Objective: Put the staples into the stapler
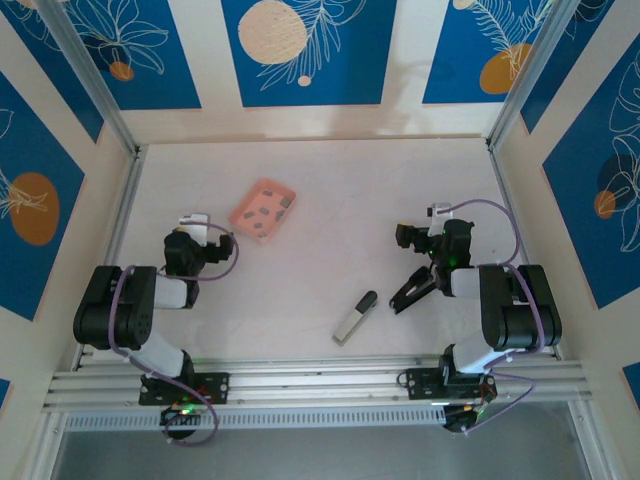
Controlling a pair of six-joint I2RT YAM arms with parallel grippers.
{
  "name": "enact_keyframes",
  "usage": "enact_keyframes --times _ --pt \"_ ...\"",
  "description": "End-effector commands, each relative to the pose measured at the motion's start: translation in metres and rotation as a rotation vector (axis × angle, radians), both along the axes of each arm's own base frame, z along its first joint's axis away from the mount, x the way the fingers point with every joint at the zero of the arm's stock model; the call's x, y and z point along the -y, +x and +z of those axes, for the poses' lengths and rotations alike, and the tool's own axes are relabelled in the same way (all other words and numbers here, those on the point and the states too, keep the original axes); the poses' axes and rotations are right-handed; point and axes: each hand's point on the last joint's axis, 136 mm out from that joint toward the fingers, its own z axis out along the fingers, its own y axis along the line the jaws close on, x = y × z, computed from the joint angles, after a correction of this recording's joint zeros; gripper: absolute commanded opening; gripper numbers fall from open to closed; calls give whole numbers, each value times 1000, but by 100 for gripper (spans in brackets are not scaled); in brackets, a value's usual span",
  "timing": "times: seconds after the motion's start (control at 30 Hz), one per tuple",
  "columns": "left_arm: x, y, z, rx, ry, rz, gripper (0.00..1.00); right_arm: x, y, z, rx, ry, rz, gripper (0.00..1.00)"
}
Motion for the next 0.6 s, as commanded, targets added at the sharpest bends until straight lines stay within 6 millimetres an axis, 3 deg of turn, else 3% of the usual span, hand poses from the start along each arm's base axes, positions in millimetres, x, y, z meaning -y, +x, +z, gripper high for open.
enact_keyframes --times 0.0,0.57 --pt "4 5 13 36 -5 -21 100 -2 6 12 49 -12 20 99" --pt "4 5 12 32 -5 -21 100 -2 6 12 50 -12 19 99"
